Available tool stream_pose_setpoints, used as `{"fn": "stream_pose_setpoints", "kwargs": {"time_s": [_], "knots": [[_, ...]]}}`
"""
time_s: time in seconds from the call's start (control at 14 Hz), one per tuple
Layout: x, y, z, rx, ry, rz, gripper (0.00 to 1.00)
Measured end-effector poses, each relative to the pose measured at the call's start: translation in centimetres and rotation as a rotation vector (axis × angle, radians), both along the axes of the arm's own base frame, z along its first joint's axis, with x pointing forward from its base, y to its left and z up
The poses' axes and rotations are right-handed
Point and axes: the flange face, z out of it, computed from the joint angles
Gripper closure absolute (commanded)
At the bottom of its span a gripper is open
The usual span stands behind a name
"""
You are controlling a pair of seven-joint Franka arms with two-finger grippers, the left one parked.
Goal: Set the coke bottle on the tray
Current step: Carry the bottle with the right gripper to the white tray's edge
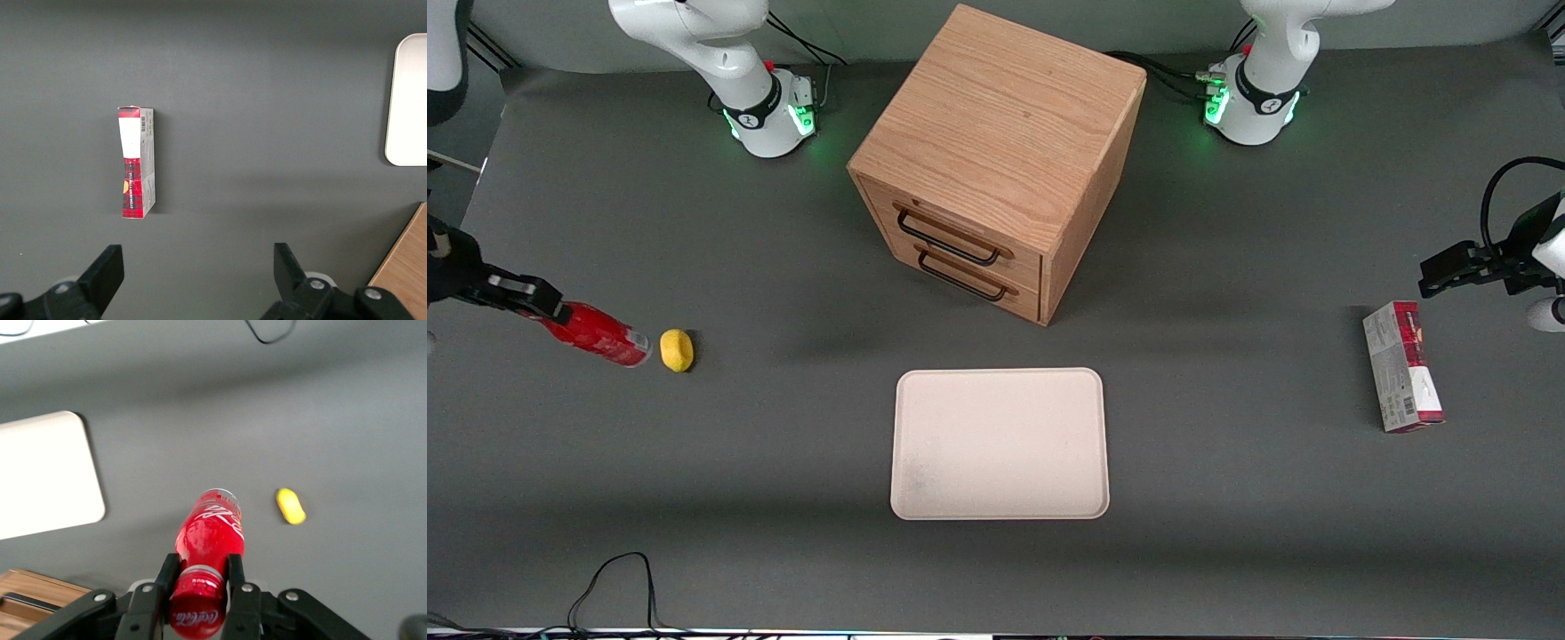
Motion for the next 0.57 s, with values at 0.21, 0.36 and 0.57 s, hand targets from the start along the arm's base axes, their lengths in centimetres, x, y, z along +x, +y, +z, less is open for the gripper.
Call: {"fn": "stream_pose_setpoints", "kwargs": {"time_s": [0.21, 0.36, 0.57], "knots": [[3.0, 5.1, -1.1, 0.034, -0.016, 0.010, 1.00], [4.7, 8.9, -3.2, 0.072, -0.008, -0.004, 1.00], [7.4, 15.2, -8.7, 0.091, -0.017, -0.032, 1.00]]}}
